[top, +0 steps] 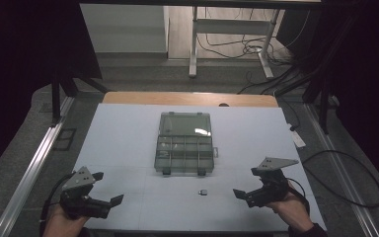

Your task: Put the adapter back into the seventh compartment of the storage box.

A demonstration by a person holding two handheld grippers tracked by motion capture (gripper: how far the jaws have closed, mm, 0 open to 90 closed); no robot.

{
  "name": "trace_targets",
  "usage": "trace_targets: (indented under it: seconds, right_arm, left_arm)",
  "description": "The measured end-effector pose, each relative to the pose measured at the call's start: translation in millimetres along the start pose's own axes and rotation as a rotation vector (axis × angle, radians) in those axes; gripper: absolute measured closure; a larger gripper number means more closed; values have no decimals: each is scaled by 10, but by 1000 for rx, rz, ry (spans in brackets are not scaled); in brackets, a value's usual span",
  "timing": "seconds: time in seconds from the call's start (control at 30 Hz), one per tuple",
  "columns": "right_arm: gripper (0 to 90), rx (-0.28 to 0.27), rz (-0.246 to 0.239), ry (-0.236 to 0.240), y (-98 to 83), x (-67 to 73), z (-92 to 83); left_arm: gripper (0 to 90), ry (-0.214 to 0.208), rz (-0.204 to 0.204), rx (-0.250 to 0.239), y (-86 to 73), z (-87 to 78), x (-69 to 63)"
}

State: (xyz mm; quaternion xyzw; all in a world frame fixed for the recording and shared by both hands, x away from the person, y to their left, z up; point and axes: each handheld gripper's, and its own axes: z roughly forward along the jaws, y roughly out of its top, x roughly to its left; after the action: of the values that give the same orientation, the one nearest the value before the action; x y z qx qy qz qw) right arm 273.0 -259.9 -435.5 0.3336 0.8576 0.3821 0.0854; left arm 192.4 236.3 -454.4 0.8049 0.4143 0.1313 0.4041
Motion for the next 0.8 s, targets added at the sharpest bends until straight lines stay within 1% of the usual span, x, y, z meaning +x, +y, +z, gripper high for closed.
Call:
trace_targets:
  seconds: [0.1, 0.23, 0.37, 0.47, 0.5, 0.67, 0.7, 0.73, 0.8]
  right_arm:
    - [0, 8, -5, 7, 35, 18, 56]
    - [0, 20, -17, 20, 78, 48, 134]
    - [0, 33, -13, 31, 121, 70, 208]
    - [0, 46, -23, 34, 156, 86, 269]
    - [0, 46, -23, 34, 156, 86, 269]
    - [0, 74, -31, 33, 206, 119, 379]
    - [0, 85, -34, 30, 220, 127, 406]
    - [0, 103, -41, 17, 243, 144, 452]
    - [0, 111, -46, 14, 252, 152, 469]
  left_arm:
    - [0, 1, -10, -2, -2, 0, 6]
    - [0, 1, -11, -2, -3, -1, 10]
    - [0, 1, -15, -3, -4, -2, 13]
    - [0, -1, -16, -5, -5, -3, 15]
    - [0, -1, -16, -5, -5, -3, 15]
    - [0, -3, -17, -5, -5, -3, 18]
    - [0, -3, -17, -5, -6, -3, 18]
    - [0, -4, -16, -5, -6, -4, 19]
    - [0, -5, -16, -6, -6, -5, 19]
